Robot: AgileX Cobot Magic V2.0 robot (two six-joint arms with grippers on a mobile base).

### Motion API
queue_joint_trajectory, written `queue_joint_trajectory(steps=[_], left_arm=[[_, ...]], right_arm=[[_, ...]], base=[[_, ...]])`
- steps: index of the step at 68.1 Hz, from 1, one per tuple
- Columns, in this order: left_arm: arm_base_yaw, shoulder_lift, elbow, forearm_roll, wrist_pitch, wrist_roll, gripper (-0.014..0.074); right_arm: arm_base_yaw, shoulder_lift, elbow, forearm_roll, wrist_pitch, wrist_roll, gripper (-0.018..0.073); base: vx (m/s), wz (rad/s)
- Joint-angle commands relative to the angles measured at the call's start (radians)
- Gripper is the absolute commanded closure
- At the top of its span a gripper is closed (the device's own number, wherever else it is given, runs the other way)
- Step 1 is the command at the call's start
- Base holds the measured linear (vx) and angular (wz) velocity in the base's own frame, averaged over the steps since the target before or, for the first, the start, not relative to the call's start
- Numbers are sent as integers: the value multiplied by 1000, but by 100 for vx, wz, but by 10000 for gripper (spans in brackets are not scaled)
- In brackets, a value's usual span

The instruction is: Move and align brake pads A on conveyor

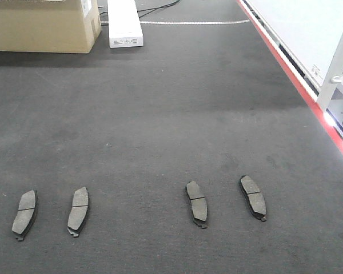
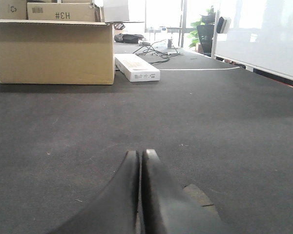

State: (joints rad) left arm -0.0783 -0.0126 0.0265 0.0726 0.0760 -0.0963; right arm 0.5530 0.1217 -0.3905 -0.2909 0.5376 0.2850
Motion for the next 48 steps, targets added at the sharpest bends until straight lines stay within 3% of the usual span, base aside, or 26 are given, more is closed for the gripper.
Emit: queue_joint_trajectory(steps=[1, 21, 48], left_arm=[[1, -16, 17, 3, -64, -9, 603], [107, -16, 17, -23, -57, -9, 603], [97, -16, 17, -23, -57, -9, 603]], right_arm=[[-3, 10, -26, -19, -68, -1, 571], [-3, 10, -26, -19, -68, -1, 571], [-3, 10, -26, -19, -68, -1, 571]], base=[[0, 0], [0, 0], [0, 0]])
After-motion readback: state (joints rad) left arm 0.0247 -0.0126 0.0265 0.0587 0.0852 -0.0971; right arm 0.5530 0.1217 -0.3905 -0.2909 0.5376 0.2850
